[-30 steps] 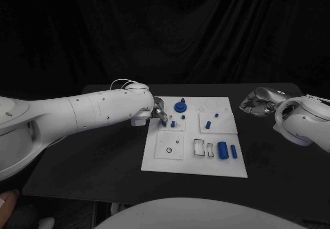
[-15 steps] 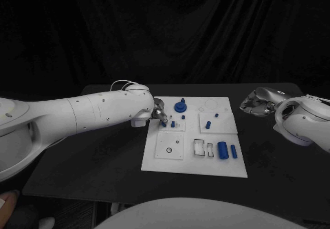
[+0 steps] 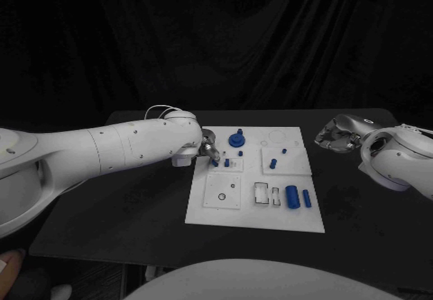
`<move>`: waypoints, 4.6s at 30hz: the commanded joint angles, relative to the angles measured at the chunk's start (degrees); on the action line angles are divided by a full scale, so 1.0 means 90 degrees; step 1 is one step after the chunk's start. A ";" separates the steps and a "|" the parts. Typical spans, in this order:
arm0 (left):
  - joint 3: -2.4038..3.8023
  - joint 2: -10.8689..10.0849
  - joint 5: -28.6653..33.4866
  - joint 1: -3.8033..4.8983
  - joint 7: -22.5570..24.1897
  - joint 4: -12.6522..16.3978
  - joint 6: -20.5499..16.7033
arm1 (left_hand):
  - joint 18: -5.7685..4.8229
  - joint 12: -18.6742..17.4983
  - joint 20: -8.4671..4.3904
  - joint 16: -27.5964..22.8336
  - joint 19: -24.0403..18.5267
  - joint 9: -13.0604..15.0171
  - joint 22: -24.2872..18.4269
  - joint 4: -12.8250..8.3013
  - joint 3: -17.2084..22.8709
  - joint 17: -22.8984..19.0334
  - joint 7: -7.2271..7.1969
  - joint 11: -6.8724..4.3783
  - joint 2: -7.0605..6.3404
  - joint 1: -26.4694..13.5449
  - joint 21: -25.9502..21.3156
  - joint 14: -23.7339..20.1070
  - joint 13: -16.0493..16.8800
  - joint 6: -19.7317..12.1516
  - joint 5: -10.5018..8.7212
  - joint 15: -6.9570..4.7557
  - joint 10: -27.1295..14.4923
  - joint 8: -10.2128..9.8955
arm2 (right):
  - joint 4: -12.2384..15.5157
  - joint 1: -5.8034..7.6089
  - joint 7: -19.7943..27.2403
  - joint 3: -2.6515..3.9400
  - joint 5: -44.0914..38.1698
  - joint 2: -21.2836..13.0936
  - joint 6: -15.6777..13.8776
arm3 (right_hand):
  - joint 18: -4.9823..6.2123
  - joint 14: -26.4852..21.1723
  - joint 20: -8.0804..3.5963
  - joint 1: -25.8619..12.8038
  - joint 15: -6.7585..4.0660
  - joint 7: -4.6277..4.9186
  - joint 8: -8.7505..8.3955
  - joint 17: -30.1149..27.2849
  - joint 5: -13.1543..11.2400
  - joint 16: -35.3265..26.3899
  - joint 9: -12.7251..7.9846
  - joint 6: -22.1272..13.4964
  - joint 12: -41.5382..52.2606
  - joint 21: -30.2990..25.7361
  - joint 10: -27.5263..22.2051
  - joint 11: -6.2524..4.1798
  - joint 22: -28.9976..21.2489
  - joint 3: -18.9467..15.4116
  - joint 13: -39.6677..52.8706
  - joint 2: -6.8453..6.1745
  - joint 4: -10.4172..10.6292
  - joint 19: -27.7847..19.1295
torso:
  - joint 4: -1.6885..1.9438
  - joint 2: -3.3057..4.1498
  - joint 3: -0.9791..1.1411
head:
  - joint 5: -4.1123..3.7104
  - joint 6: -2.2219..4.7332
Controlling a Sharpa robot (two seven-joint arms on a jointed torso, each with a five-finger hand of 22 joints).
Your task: Assemble the parts on the task board
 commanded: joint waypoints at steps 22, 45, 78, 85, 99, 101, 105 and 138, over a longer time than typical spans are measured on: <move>-0.0022 -0.0071 0.0000 -0.0062 -0.0067 0.0114 0.0200 | 0.0081 0.0017 -0.0058 0.0017 -0.0021 0.0117 0.1185 -0.0028 0.0058 0.1677 -0.0072 -0.0055 0.0037 -0.0009 -0.0063 0.0650 0.1664 0.0019 0.0032 -0.0044 0.0661 0.0024 | -0.0031 -0.0020 -0.0132 0.0004 -0.0021 -0.0004 0.0063 | -0.0023 0.0590 -0.0011 0.0048 0.0011 0.0038 -0.0033 0.1423 0.0026 -0.0038 -0.0004 -0.0012 0.0040 -0.0018 0.0651 0.0029 0.1642 0.0047 0.1677 0.0005 -0.0006 0.0615 | -0.0002 -0.0001 -0.0002 | 0.0024 -0.0001; -0.0022 -0.0030 -0.0001 -0.0091 -0.0093 0.0047 0.0348 | 0.0157 0.0017 0.0174 0.0003 -0.0220 -0.1074 0.1070 0.1124 -0.1413 0.1628 0.0301 0.0274 0.0007 -0.0672 -0.0535 0.0625 0.1664 -0.0396 -0.1476 0.0235 0.0661 -0.1276 | -0.0014 -0.0022 -0.0172 0.0004 -0.0021 -0.0010 0.0134 | -0.0020 0.0589 -0.0010 0.0050 0.0011 0.0042 -0.0043 0.1421 0.0028 -0.0040 -0.0009 -0.0031 0.0040 -0.0029 0.0651 0.0028 0.1637 0.0054 0.1677 0.0005 -0.0013 0.0609 | 0.0000 0.0000 0.0001 | 0.0021 -0.0001; -0.0022 -0.0501 -0.0095 -0.0120 0.2059 0.0412 -0.2515 | 0.0084 0.0017 0.0037 0.0017 0.0010 0.0195 0.1189 0.2078 -0.3867 0.1677 0.0026 0.0055 0.1113 -0.1204 -0.0128 0.0650 0.1664 -0.0478 -0.1520 0.0061 0.0661 0.0852 | 0.0020 -0.0025 -0.0165 0.0004 -0.0021 -0.0094 0.0107 | -0.0020 0.0589 -0.0010 0.0050 0.0011 0.0042 -0.0043 0.1421 0.0028 -0.0040 -0.0009 -0.0031 0.0040 -0.0029 0.0651 0.0028 0.1637 0.0054 0.1677 0.0005 -0.0013 0.0609 | -0.0002 -0.0002 -0.0001 | 0.0020 -0.0001; -0.0022 -0.0732 -0.0474 -0.0115 0.3465 0.0573 -0.3848 | 0.0090 0.0017 0.0010 0.0017 -0.0051 0.0178 0.1176 0.2063 -0.4233 0.1677 -0.0013 0.0031 0.1274 -0.0475 -0.0161 0.0650 0.1664 -0.0870 -0.0825 0.0039 0.0661 0.1592 | 0.0040 -0.0024 -0.0160 0.0004 -0.0021 -0.0129 0.0080 | -0.0020 0.0589 -0.0009 0.0046 0.0012 0.0045 -0.0043 0.1421 0.0031 -0.0039 -0.0010 -0.0035 0.0040 -0.0028 0.0651 0.0029 0.1638 0.0061 0.1677 0.0006 -0.0016 0.0609 | -0.0003 0.0000 0.0002 | 0.0012 -0.0001; -0.0022 -0.0500 -0.1358 -0.0115 0.4811 0.0156 -0.2835 | 0.0274 -0.6604 0.0589 -0.1450 -0.1129 -0.1392 0.0901 0.1033 -0.2348 -0.1373 0.0547 0.0842 0.0437 0.3022 -0.1094 -0.1811 -0.3023 -0.2718 -0.1369 0.0710 -0.6028 -0.1261 | 0.0090 -0.0024 -0.0035 0.0004 -0.0021 -0.0176 -0.0117 | -0.0024 0.0594 -0.0009 0.0044 0.0012 0.0043 -0.0040 0.1441 0.0033 -0.0023 -0.0009 -0.0031 0.0040 -0.0013 0.0651 0.0029 0.1643 0.0062 0.1677 0.0006 -0.0017 0.0618 | -0.0003 -0.0004 0.0005 | -0.0061 -0.0001; -0.0022 -0.0381 -0.1785 -0.0116 0.4872 0.0000 -0.2782 | 0.0280 -0.6933 0.0569 -0.1375 -0.1015 -0.1838 0.0930 0.0920 -0.2249 -0.1256 0.0268 0.0727 0.0264 0.3122 -0.0959 -0.1588 -0.3373 -0.2671 -0.1605 0.0685 -0.6295 -0.1366 | 0.0095 -0.0023 -0.0010 0.0004 -0.0021 -0.0175 -0.0153 | -0.0024 0.0594 -0.0009 0.0044 0.0012 0.0043 -0.0040 0.1441 0.0033 -0.0023 -0.0009 -0.0031 0.0040 -0.0013 0.0651 0.0029 0.1643 0.0062 0.1677 0.0006 -0.0017 0.0618 | -0.0002 -0.0002 0.0002 | -0.0101 -0.0001; -0.0021 -0.0165 -0.2508 -0.0117 0.4986 -0.0271 -0.2844 | 0.0262 -0.7118 0.0416 -0.1599 -0.0869 -0.2895 0.0948 0.0853 -0.2339 -0.1654 -0.0386 0.0538 -0.0091 0.3007 -0.0875 -0.1574 -0.4041 -0.2082 -0.1291 0.0503 -0.6343 -0.1347 | 0.0110 -0.0023 0.0020 0.0005 -0.0021 -0.0170 -0.0186 | -0.0029 0.0596 -0.0009 0.0042 0.0013 0.0041 -0.0034 0.1449 0.0036 -0.0017 -0.0006 -0.0020 0.0040 0.0003 0.0651 0.0030 0.1650 0.0062 0.1677 0.0004 -0.0017 0.0629 | 0.0001 0.0001 -0.0001 | -0.0179 -0.0001; -0.0018 0.0711 -0.3893 -0.0304 0.4753 -0.1105 -0.2208 | 0.0235 -0.6911 0.0364 -0.1566 -0.0705 -0.4291 0.0985 0.0675 -0.2432 -0.1928 -0.0676 0.0458 -0.0316 0.2717 -0.0817 -0.1543 -0.4714 -0.1134 -0.1165 0.0460 -0.5804 -0.1294 | 0.0191 -0.0016 0.0048 0.0007 -0.0022 -0.0167 -0.0231 | -0.0031 0.0596 -0.0008 0.0036 0.0013 0.0039 -0.0024 0.1449 0.0042 -0.0016 -0.0002 -0.0003 0.0040 0.0008 0.0651 0.0031 0.1652 0.0057 0.1677 -0.0008 -0.0020 0.0632 | -0.0126 0.0188 -0.0034 | -0.0236 -0.0001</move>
